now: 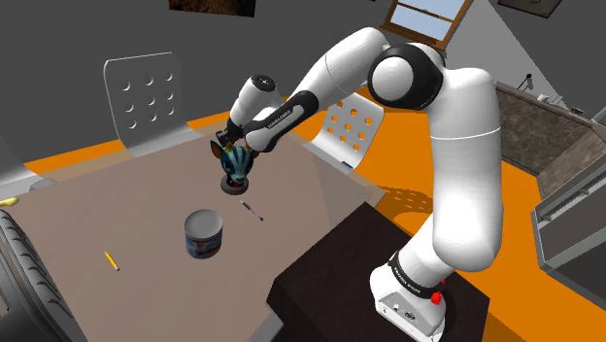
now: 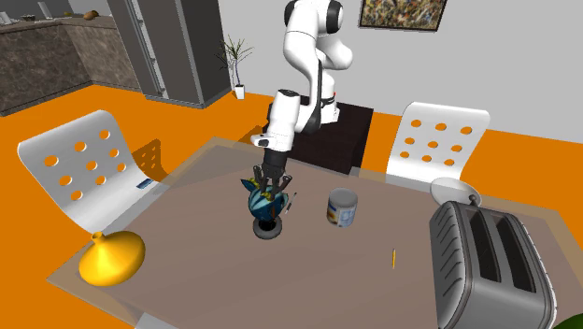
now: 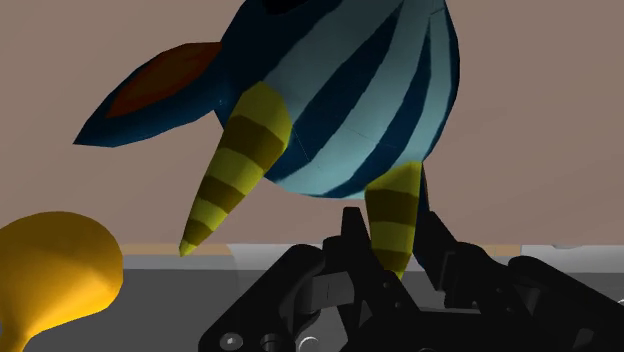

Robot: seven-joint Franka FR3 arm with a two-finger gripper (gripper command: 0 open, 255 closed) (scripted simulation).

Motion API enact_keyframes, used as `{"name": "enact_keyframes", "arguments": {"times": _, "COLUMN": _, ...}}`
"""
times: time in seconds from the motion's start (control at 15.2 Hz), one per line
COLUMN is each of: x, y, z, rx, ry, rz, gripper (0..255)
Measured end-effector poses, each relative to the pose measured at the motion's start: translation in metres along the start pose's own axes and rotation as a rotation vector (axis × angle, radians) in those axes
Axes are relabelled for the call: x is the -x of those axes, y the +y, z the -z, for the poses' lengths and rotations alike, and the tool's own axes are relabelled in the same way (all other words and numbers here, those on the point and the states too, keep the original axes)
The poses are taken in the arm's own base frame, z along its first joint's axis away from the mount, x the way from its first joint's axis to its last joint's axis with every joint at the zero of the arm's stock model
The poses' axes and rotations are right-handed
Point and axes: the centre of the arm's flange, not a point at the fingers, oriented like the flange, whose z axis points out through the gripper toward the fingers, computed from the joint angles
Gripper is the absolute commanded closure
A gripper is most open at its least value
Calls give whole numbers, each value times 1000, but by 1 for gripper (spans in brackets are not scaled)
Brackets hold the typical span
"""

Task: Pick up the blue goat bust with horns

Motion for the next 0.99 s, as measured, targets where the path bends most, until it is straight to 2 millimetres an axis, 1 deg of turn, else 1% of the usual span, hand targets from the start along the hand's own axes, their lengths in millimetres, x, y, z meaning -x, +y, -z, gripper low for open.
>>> {"name": "enact_keyframes", "arguments": {"times": 0.33, "x": 0, "y": 0, "z": 2, "rx": 0, "ry": -2, "rz": 0, "gripper": 255}}
{"name": "enact_keyframes", "arguments": {"times": 0.99, "x": -22, "y": 1, "z": 47, "rx": 1, "ry": -4, "rz": 0, "gripper": 255}}
